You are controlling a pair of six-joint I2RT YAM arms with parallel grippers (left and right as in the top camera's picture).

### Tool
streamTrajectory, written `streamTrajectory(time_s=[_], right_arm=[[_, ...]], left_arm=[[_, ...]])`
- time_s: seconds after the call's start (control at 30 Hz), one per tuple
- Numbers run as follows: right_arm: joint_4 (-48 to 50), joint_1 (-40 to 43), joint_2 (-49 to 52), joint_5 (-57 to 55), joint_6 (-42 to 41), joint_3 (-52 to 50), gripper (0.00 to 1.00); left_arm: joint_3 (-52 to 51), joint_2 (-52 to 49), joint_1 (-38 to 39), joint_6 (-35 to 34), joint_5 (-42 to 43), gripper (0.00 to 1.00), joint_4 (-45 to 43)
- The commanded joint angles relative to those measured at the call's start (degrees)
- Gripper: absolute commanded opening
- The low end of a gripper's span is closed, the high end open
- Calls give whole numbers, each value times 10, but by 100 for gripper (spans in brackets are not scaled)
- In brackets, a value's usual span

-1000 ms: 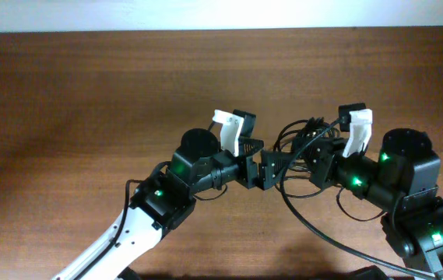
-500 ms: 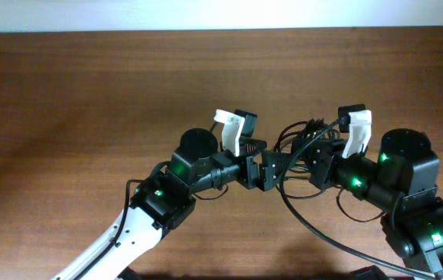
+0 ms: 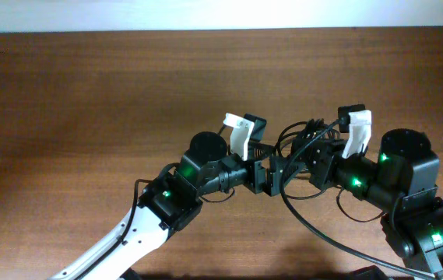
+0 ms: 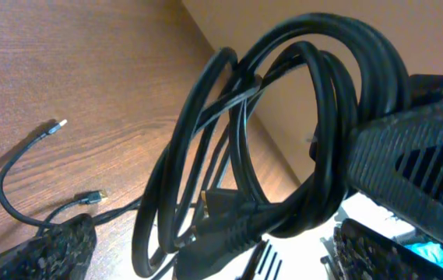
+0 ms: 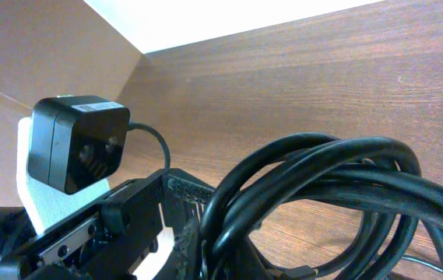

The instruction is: Untangle cables

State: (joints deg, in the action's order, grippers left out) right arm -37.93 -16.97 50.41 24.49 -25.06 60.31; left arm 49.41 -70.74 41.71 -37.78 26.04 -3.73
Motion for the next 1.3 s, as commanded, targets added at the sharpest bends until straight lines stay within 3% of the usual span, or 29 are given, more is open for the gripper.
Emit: streamTrajectory(time_s=[0.0, 0.37, 1.27], right_arm=[[4, -3, -8, 5, 8, 7, 4], [-4, -3, -8, 14, 8, 7, 4], [-33, -3, -8, 14, 9, 7, 4]], left_arm=[[4, -5, 1, 1, -24, 100, -1], [4, -5, 1, 13, -111, 75, 39], [4, -5, -18, 13, -160, 78, 43]])
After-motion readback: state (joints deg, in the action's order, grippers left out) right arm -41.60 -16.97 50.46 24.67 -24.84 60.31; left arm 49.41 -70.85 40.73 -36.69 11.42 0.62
